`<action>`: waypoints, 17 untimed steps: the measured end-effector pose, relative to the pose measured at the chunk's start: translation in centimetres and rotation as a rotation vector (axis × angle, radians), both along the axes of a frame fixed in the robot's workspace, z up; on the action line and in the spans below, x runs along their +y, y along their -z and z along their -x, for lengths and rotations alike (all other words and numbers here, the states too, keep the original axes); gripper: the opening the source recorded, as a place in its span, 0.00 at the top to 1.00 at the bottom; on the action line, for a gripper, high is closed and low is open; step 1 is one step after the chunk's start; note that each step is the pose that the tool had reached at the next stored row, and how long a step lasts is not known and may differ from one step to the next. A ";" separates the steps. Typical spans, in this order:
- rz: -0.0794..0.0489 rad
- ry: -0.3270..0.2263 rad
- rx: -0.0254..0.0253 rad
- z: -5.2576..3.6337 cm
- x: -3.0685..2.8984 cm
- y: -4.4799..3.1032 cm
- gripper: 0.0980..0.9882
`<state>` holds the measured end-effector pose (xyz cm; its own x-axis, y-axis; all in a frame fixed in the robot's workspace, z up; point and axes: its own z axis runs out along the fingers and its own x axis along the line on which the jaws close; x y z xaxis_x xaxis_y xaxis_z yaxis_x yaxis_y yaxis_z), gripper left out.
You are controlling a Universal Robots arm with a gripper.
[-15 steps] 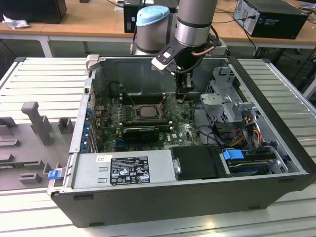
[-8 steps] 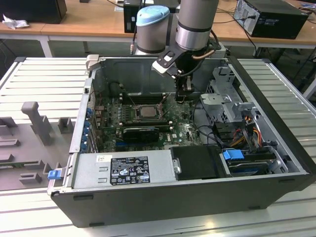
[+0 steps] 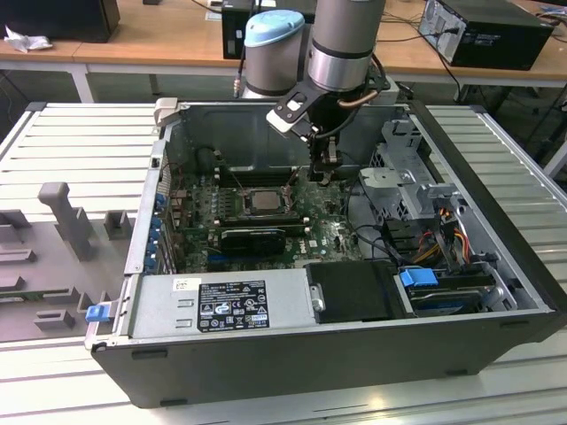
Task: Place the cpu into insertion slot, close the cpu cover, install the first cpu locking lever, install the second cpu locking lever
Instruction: 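Close the cpu cover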
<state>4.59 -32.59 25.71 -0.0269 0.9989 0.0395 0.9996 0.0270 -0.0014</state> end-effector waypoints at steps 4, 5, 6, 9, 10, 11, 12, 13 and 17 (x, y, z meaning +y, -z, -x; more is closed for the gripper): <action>-0.002 0.000 -0.0001 0.28 0.00 0.02 0.99; -0.003 0.000 0.0000 0.53 0.00 0.02 0.99; -0.002 0.000 0.0000 0.85 0.00 0.02 0.99; -0.003 0.000 0.0000 1.17 0.00 0.02 0.99; -0.003 0.000 -0.0001 1.27 0.00 0.02 0.99; -0.003 0.000 0.0000 1.38 0.00 0.02 0.99; -0.003 0.000 0.0000 1.44 0.00 0.02 0.99; -0.003 0.000 -0.0001 1.52 0.00 0.02 0.99; -0.003 0.000 0.0000 2.17 0.00 0.02 0.99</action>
